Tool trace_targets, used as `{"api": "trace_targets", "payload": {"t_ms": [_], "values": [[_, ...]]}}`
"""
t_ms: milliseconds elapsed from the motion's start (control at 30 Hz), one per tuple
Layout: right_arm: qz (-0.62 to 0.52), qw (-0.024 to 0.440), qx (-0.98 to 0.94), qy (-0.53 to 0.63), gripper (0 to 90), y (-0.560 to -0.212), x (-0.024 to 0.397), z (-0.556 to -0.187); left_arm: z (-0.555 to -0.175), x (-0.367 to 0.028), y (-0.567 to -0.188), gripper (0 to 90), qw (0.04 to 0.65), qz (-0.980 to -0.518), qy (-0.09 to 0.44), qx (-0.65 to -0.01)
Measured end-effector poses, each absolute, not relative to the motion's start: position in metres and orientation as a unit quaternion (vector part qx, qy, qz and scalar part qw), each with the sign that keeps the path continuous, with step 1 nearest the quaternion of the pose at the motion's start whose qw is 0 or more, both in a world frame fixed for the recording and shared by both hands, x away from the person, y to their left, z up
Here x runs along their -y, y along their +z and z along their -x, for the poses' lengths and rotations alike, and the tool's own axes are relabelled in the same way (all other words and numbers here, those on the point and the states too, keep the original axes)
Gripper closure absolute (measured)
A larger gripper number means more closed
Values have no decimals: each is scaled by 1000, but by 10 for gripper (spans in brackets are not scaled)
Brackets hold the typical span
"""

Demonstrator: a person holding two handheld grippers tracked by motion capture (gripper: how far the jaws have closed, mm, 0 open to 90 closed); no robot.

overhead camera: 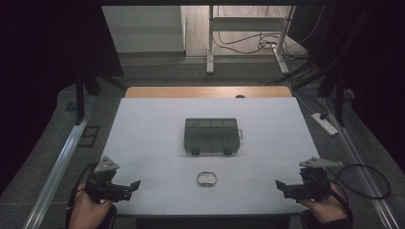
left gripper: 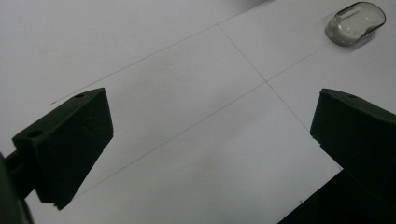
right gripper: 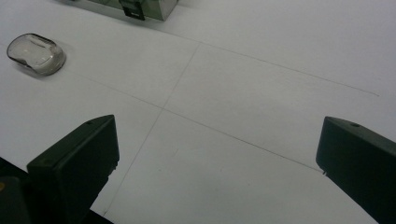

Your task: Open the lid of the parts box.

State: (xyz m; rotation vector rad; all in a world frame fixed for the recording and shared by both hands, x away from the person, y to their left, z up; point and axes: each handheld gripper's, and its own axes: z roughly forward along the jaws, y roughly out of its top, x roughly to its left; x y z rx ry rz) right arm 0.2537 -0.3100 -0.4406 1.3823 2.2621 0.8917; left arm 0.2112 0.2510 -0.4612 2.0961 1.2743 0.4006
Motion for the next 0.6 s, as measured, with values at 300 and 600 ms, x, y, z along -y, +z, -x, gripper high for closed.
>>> {"api": "trace_targets", "payload": {"t_ms": [300, 600], "values": [[-481, 172, -800, 315, 0, -440, 309, -253, -211, -254, -461, 0, 329, -789, 151, -496], [-474, 169, -804, 317, 0, -440, 308, -253, -212, -253, -461, 0, 322, -792, 150, -497]]}}
